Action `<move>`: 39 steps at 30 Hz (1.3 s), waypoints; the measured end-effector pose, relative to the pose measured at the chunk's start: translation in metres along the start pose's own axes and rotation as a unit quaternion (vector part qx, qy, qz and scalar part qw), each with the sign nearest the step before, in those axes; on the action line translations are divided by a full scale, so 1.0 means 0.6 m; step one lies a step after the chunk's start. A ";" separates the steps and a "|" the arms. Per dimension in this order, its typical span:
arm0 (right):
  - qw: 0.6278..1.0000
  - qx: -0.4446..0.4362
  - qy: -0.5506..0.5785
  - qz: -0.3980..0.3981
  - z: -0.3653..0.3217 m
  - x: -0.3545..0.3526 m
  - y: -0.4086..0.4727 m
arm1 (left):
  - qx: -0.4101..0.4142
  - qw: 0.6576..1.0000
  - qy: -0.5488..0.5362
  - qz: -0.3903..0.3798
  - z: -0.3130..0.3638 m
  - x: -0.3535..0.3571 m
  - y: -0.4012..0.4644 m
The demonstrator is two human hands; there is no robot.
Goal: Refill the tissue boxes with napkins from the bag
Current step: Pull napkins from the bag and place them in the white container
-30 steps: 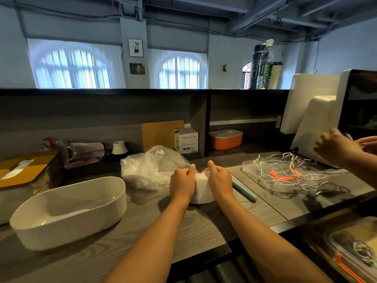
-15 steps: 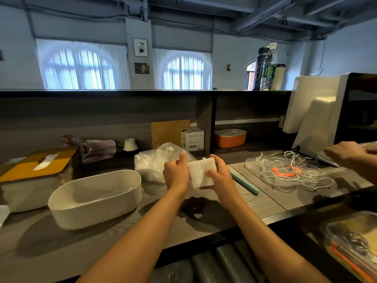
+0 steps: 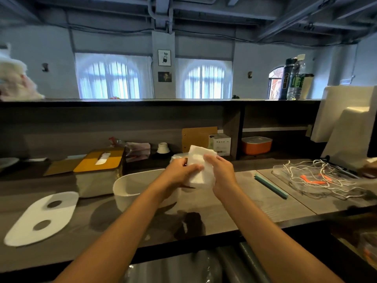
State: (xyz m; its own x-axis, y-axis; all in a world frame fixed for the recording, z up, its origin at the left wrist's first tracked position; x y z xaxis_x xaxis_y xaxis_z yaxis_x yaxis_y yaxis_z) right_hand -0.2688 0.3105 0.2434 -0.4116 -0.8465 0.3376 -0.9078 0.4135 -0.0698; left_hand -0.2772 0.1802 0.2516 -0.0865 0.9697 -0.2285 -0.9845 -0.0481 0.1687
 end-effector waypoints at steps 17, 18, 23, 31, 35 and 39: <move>0.965 0.104 -0.221 -0.099 0.092 0.229 -0.098 | 0.044 0.960 0.140 0.240 -0.018 -0.287 -0.038; 0.961 0.092 -0.242 -0.098 0.092 0.235 -0.094 | 0.065 0.949 0.160 0.262 -0.016 -0.303 -0.039; 0.928 0.032 -0.356 -0.100 0.091 0.258 -0.090 | -0.022 0.957 0.052 0.284 -0.075 -0.345 -0.037; 0.791 0.011 -0.585 -0.179 0.135 0.284 -0.105 | -0.160 0.962 -0.053 0.215 -0.151 -0.323 -0.034; 0.784 0.033 -0.591 -0.186 0.153 0.282 -0.101 | -0.171 0.962 -0.056 0.207 -0.160 -0.329 -0.029; 0.751 0.011 -0.630 -0.197 0.170 0.295 -0.090 | -0.176 0.964 -0.053 0.193 -0.165 -0.330 -0.025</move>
State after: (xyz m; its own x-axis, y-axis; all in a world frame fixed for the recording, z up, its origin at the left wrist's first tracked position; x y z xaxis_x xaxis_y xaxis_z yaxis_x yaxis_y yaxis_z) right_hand -0.3005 0.1043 0.2110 0.1514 -0.5530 -0.8193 -0.9747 0.0542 -0.2167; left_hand -0.2603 -0.0348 0.1991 -0.4597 0.8812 -0.1105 -0.8742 -0.4709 -0.1186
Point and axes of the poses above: each hand's wrist, its own y-axis towards the middle knuckle, its own x-axis out of the palm, z = x × y, the point moved 9 cm from there along y, towards the middle knuckle, and after that the axes turned 15 degrees about z, right-handed, at the moved point
